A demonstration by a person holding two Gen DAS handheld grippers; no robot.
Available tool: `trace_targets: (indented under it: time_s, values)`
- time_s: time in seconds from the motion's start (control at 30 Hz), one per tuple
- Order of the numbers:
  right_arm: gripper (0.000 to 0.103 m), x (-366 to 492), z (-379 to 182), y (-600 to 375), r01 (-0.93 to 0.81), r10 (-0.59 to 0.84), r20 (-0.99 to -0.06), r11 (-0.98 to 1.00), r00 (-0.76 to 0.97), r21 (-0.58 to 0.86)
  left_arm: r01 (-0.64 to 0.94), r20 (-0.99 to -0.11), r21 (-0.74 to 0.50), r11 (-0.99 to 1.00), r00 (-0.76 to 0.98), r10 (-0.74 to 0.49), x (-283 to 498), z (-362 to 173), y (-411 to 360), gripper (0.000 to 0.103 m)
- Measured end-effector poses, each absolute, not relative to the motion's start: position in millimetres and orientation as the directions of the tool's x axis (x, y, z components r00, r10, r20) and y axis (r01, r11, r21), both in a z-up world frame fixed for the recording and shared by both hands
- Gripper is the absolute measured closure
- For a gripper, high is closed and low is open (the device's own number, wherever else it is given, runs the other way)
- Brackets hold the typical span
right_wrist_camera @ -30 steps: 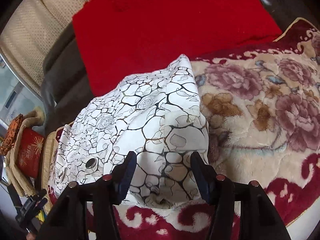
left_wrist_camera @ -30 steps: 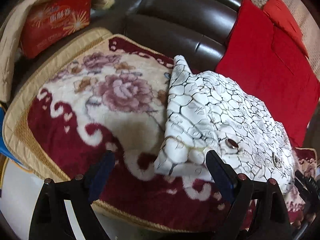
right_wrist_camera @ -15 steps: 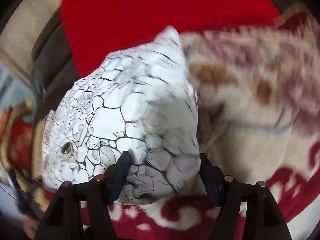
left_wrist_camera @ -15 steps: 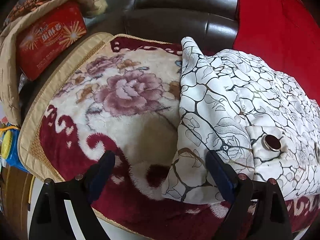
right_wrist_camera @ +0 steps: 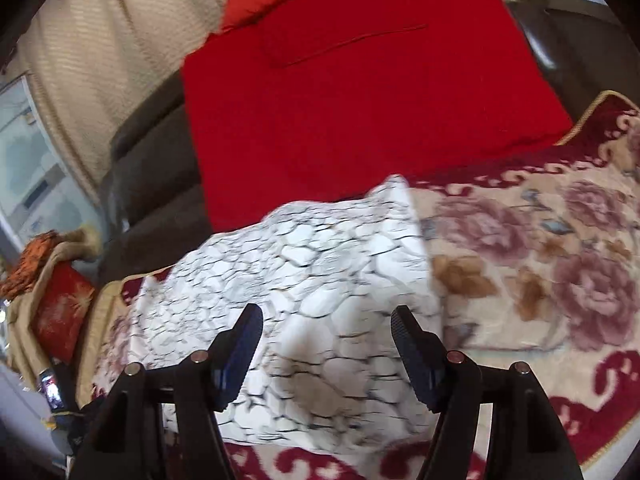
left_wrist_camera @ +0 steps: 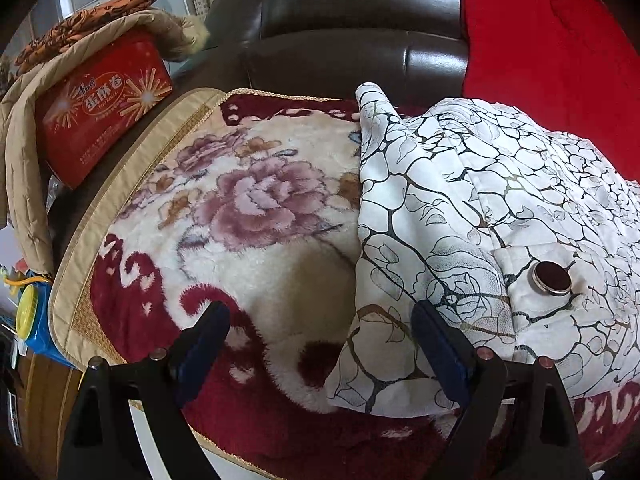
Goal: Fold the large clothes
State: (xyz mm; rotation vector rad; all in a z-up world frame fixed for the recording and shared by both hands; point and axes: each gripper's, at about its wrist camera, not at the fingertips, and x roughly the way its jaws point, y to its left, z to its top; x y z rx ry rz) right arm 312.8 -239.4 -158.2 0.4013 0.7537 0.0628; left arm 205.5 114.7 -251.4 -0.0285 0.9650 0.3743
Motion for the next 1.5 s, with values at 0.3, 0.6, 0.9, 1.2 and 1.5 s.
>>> trace_targets:
  time_s: [0.3, 0.6, 0.9, 1.2, 1.5]
  values:
    - [0.035, 334, -223, -233, 0.101, 0.249, -0.769, 0.921, 0.589, 0.376, -0.326, -0.801, 0.172, 0.929, 0.503, 0.325, 207, -254, 113, 0.007]
    - [0.035, 328, -228, -251, 0.090, 0.338, -0.717, 0.869, 0.610, 0.486, -0.341, -0.818, 0.209, 0.917, 0.453, 0.355, 203, -249, 106, 0.007]
    - [0.035, 319, -228, -268, 0.120, 0.431, -0.677, 0.786, 0.597, 0.606, -0.294, -0.832, 0.101, 0.950, 0.499, 0.243, 200, -205, 79, 0.007]
    - [0.035, 317, -232, -273, 0.105, 0.462, -0.652, 0.763, 0.601, 0.638, -0.172, -0.836, 0.137, 0.976, 0.509, 0.207, 248, -215, 2, 0.008]
    - [0.035, 318, -233, -268, 0.077, 0.456, -0.665, 0.789, 0.591, 0.610, -0.153, -0.849, 0.194, 0.969, 0.468, 0.244, 275, -249, -17, 0.000]
